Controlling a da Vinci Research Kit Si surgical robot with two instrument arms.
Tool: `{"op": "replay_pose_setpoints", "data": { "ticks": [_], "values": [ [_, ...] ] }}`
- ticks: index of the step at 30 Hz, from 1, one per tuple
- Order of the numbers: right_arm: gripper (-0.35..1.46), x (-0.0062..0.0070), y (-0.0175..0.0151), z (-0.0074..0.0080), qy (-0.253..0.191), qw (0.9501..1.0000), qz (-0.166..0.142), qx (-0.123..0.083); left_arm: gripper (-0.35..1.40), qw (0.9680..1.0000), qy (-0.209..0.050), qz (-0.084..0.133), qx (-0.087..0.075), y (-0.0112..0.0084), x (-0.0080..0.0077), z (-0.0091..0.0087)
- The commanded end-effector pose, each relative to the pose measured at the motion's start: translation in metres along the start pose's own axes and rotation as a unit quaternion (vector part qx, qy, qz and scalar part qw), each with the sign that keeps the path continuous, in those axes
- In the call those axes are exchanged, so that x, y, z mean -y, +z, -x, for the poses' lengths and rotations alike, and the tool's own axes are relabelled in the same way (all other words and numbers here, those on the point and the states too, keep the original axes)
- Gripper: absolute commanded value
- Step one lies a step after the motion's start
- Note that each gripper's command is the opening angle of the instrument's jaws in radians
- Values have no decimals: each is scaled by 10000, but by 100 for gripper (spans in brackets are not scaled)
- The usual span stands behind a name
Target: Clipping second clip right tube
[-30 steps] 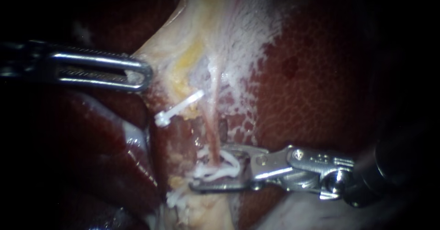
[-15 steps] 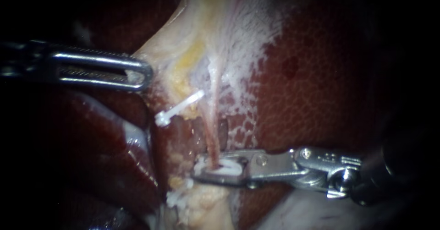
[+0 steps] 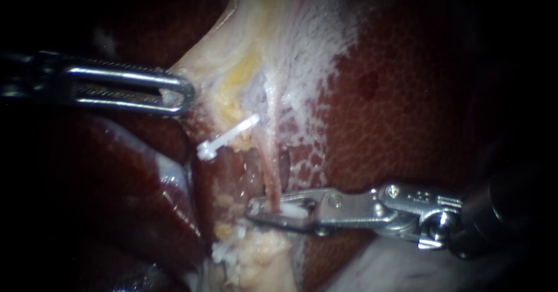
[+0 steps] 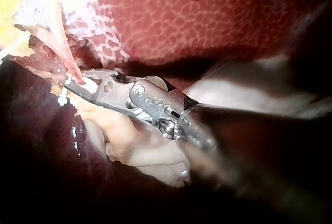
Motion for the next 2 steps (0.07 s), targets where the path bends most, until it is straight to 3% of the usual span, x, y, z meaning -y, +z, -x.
{"op": "replay_pose_setpoints", "data": {
  "ticks": [1, 2],
  "values": [
    [-20, 0, 0, 0, -3, 10000, -3, 1, -35, 10000, 0, 1, 1, 0, 0, 0],
    [-20, 0, 0, 0, -3, 10000, -3, 1, -35, 10000, 0, 1, 1, 0, 0, 0]
  ]
}}
